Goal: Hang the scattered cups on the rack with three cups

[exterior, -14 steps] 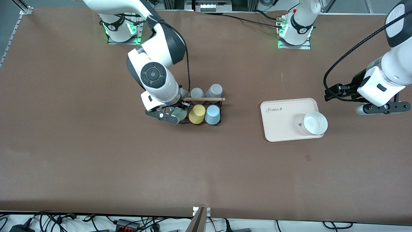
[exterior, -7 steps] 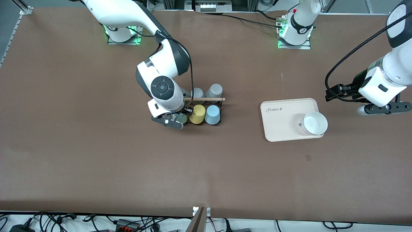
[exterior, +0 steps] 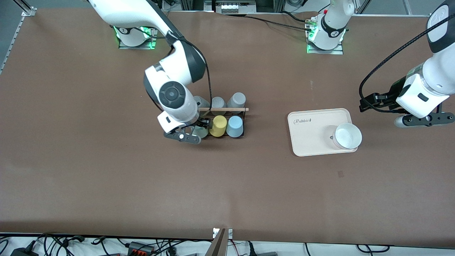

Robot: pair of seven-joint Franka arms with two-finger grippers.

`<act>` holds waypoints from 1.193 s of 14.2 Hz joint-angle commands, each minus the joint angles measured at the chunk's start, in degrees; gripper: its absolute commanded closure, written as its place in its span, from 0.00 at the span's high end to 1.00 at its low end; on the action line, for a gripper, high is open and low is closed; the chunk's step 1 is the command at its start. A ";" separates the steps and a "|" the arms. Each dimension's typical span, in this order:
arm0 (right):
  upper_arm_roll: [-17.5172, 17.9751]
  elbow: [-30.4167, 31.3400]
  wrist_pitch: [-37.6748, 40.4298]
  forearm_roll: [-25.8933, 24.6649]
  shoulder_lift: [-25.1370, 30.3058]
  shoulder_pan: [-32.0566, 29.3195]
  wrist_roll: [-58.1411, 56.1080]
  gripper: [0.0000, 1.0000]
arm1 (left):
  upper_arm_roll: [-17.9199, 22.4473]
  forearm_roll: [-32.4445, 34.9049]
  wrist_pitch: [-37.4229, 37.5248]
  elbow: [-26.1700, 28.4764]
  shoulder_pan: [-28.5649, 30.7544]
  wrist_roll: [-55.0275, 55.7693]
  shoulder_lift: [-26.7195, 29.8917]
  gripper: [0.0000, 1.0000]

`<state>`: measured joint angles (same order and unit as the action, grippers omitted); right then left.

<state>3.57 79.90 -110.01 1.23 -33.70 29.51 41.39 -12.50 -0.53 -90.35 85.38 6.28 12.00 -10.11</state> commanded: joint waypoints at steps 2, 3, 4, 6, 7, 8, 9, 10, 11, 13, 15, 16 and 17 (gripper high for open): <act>0.56 0.52 4.01 0.08 7.31 -9.44 -9.89 1.00 | -0.50 0.53 0.44 -0.30 0.66 -0.92 0.18 1.00; 0.47 0.60 6.02 0.26 8.98 -11.56 -11.93 1.00 | -0.59 0.53 0.44 -0.39 0.66 -0.83 0.18 1.00; 0.47 0.60 8.48 0.26 10.31 -13.41 -12.21 1.00 | -0.50 0.53 0.35 -0.39 0.66 -0.83 0.18 1.00; 0.47 0.69 10.60 0.18 12.85 -17.45 -12.56 1.00 | -0.59 0.53 0.35 -0.39 0.66 -0.83 0.18 1.00; 0.47 0.69 12.70 0.18 13.65 -19.21 -12.91 1.00 | -0.50 0.53 0.35 -0.39 0.57 -0.83 0.18 1.00; 0.47 0.69 13.94 0.00 14.79 -20.88 -14.66 1.00 | -0.59 0.53 0.35 -0.47 0.57 -0.83 0.09 1.00; 0.38 0.87 14.73 -0.35 15.85 -22.46 -16.33 1.00 | -0.59 0.53 0.35 -0.48 0.57 -0.83 0.18 1.00; 0.38 1.13 15.87 -0.52 16.73 -24.05 -17.65 1.00 | -0.59 0.53 0.35 -0.48 0.57 -0.83 0.09 1.00; 0.38 1.31 17.45 -0.61 17.78 -25.63 -19.14 1.00 | -0.59 0.53 0.35 -0.48 0.57 -0.92 0.09 1.00; 0.38 2.09 18.87 -0.70 20.15 -27.83 -21.69 1.00 | -0.59 0.53 0.35 -0.48 0.57 -0.92 0.09 1.00; 0.38 4.28 18.26 -0.88 23.40 -28.46 -24.16 1.00 | -0.50 0.53 0.35 -0.74 0.66 -0.92 0.00 1.00; 0.38 6.04 17.91 -0.88 25.24 -28.54 -24.25 1.00 | -0.50 0.53 0.35 -0.65 0.66 -0.92 0.00 1.00; 0.38 7.97 17.30 -0.88 27.09 -28.55 -24.25 1.00 | -0.50 0.62 0.35 -0.65 0.66 -0.92 0.00 1.00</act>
<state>2.98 81.98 -91.48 1.05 -11.93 1.43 17.96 -12.51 -0.53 -90.37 85.35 6.34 11.97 -10.11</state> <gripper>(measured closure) 0.000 0.000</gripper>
